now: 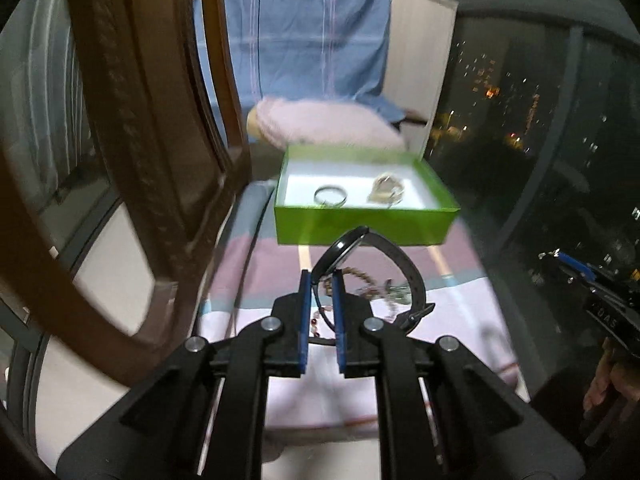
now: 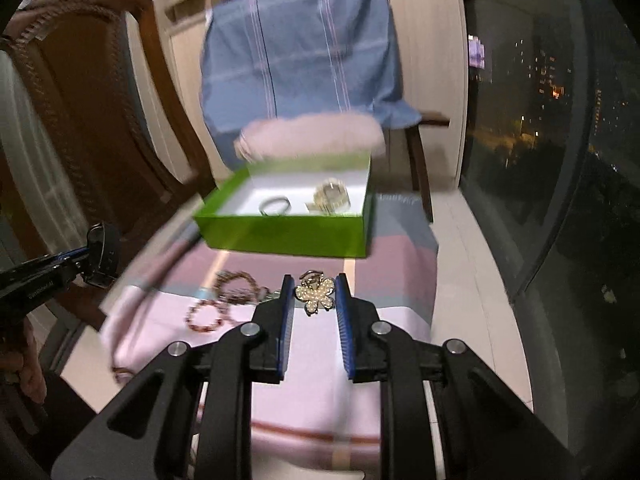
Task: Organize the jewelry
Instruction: 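Grasp the black bangle with the left tool while the right tool grasps the gold flower brooch, then lift the black bangle with the left tool while the right tool carries the brooch toward the box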
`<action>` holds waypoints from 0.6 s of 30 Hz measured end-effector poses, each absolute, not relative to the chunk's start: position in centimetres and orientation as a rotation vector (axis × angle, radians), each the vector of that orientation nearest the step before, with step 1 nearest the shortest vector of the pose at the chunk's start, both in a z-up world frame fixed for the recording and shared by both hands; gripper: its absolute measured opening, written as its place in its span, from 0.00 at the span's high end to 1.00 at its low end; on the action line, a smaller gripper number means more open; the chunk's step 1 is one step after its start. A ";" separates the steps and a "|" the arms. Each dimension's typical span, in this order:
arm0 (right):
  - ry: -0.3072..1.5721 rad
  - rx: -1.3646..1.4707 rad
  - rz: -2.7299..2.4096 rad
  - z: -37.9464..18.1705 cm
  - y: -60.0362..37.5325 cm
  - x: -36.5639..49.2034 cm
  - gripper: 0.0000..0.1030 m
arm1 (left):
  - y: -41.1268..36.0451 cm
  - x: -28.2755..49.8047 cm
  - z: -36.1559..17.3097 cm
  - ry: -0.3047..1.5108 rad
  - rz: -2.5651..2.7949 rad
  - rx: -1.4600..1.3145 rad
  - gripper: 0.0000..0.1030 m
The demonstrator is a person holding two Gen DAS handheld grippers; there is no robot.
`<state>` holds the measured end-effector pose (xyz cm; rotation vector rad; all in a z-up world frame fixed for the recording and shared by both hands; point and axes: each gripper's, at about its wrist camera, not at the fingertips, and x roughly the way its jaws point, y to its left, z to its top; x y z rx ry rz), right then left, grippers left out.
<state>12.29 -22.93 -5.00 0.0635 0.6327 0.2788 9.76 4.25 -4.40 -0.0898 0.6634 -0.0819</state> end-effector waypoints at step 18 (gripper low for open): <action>0.500 0.031 0.320 1.3 -21.5 1.9 0.80 | 2.1 0.7 0.7 0.572 -0.107 -0.072 0.90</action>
